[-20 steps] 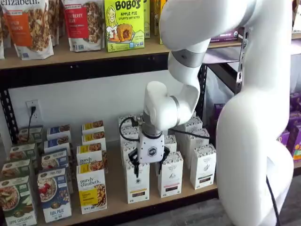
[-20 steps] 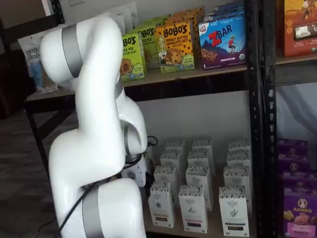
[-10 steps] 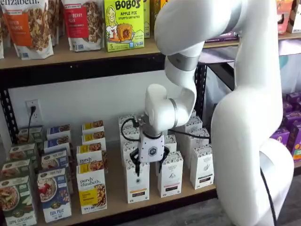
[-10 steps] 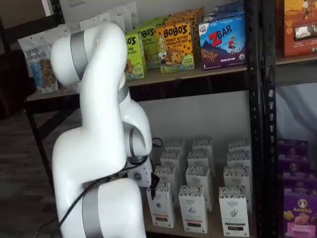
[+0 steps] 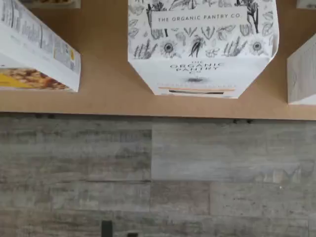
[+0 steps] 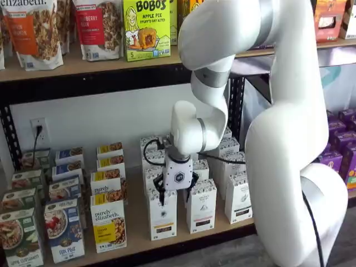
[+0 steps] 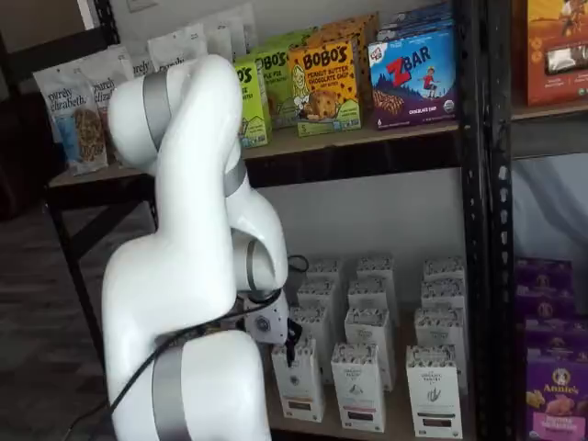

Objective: Pick up the white box with a yellow strip in the middle, on the bottom shelf, the fourth box from the left

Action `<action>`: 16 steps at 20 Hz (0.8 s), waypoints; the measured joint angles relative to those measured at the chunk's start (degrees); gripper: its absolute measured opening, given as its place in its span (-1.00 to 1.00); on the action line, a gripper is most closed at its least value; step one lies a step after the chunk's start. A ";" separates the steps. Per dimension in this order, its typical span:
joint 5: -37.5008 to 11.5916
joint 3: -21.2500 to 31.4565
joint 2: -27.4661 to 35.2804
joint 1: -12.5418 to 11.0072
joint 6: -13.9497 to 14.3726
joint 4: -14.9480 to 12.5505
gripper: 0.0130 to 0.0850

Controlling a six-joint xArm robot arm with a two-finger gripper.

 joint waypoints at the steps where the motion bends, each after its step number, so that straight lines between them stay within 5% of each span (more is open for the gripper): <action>1: 0.05 -0.89 0.89 -0.30 0.42 -0.73 1.00; 16: 9.72 -16.35 12.41 -2.58 -0.41 -1.38 1.00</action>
